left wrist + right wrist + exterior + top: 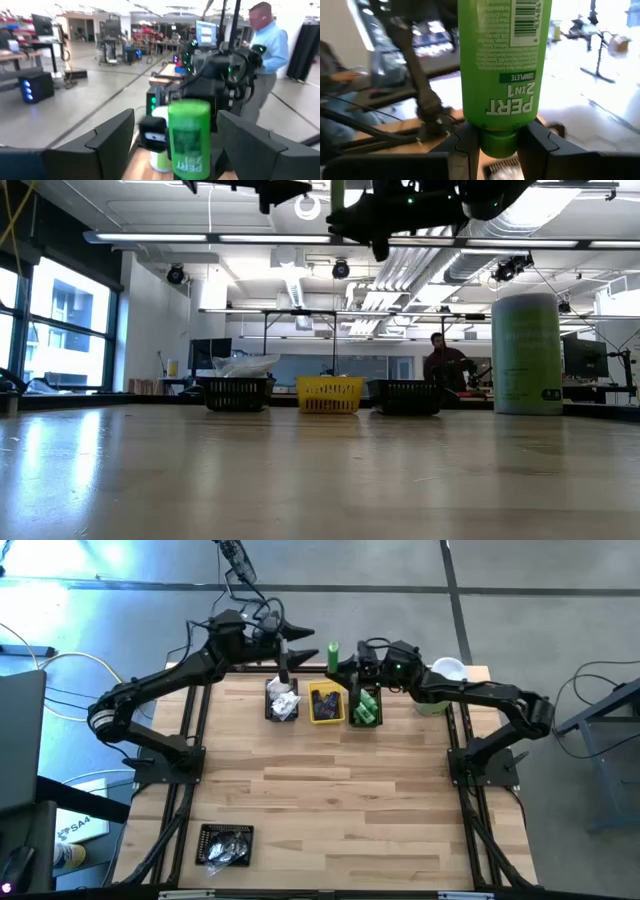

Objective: Pick & Place Travel size toiletries
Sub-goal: Put the green shampoo bottle into the top right black bin

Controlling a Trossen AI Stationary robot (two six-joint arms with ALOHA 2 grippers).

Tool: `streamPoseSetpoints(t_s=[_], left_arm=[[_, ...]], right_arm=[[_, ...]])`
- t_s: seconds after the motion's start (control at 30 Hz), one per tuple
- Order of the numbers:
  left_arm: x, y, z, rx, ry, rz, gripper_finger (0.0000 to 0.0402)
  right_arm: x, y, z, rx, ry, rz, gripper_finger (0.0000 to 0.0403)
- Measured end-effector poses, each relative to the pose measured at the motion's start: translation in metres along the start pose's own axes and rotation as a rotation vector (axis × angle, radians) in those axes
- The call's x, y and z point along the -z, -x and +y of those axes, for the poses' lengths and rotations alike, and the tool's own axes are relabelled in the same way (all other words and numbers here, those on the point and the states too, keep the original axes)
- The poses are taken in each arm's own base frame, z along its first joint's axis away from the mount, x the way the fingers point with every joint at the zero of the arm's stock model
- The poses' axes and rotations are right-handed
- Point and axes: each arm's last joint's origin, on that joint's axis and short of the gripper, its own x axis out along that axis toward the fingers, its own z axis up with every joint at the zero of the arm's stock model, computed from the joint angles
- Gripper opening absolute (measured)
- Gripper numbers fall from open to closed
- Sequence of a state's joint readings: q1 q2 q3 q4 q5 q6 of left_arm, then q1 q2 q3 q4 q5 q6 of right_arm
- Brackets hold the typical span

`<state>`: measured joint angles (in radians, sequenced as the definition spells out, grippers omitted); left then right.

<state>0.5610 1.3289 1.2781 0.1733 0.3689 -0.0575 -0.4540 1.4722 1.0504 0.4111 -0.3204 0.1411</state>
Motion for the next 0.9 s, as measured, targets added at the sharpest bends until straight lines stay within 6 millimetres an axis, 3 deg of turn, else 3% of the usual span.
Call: streamPoseSetpoints(t_s=[0.3, 0.9], left_arm=[[-0.004, 0.007, 0.002, -0.028, 0.001, 0.008, 0.0277], [0.0, 0.007, 0.003, -0.044, 0.016, 0.047, 0.0278]], right_arm=[[0.001, 0.017, -0.001, 0.209, -0.079, 0.124, 0.0091], [0.043, 0.034, -0.005, 0.472, -0.349, 0.525, 0.0091]])
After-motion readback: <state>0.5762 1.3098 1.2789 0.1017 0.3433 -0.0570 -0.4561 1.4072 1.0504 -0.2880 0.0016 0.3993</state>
